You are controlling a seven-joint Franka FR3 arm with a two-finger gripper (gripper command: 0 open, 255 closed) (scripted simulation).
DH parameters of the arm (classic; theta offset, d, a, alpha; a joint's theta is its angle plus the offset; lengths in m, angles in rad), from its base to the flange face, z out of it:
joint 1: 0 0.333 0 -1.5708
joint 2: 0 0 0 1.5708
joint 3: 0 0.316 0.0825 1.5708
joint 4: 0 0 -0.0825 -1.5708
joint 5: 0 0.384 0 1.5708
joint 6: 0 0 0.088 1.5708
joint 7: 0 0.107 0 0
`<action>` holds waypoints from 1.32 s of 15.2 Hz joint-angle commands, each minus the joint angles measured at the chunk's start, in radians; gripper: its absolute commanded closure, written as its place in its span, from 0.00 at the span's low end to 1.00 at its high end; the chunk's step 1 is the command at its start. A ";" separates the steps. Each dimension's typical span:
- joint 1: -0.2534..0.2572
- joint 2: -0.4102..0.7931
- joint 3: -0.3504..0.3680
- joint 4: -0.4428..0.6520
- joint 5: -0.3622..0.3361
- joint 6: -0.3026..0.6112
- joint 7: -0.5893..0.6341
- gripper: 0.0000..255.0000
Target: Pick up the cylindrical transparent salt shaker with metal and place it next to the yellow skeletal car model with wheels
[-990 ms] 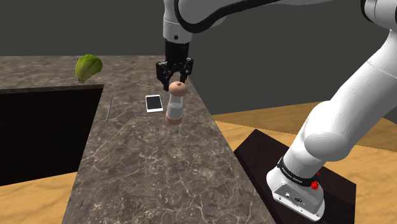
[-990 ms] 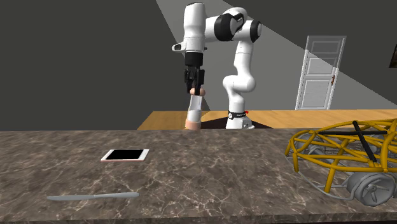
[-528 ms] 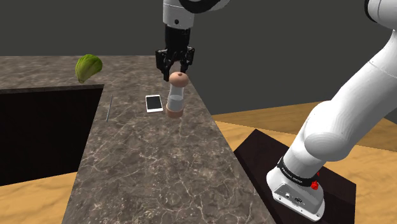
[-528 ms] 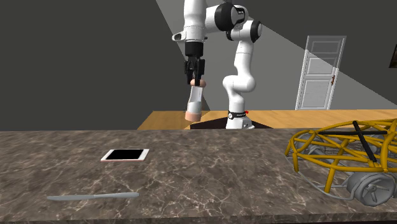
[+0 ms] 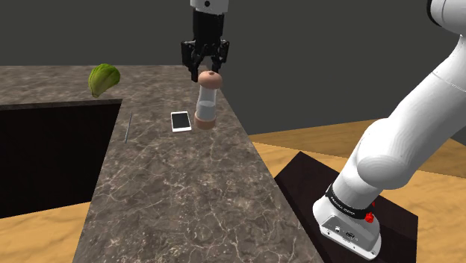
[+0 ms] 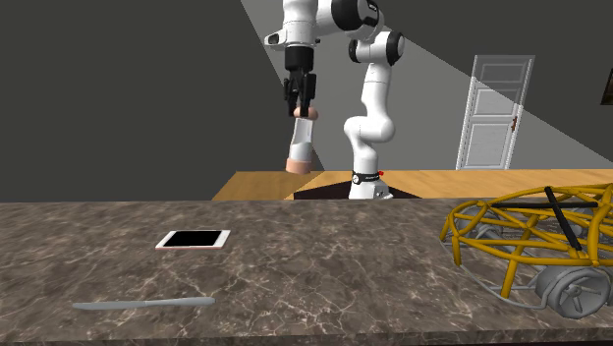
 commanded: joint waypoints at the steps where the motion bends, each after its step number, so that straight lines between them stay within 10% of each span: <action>1: 0.000 0.001 0.000 0.030 -0.001 -0.029 0.002 1.00; 20: 0.009 -0.017 0.011 0.211 0.005 -0.227 0.033 1.00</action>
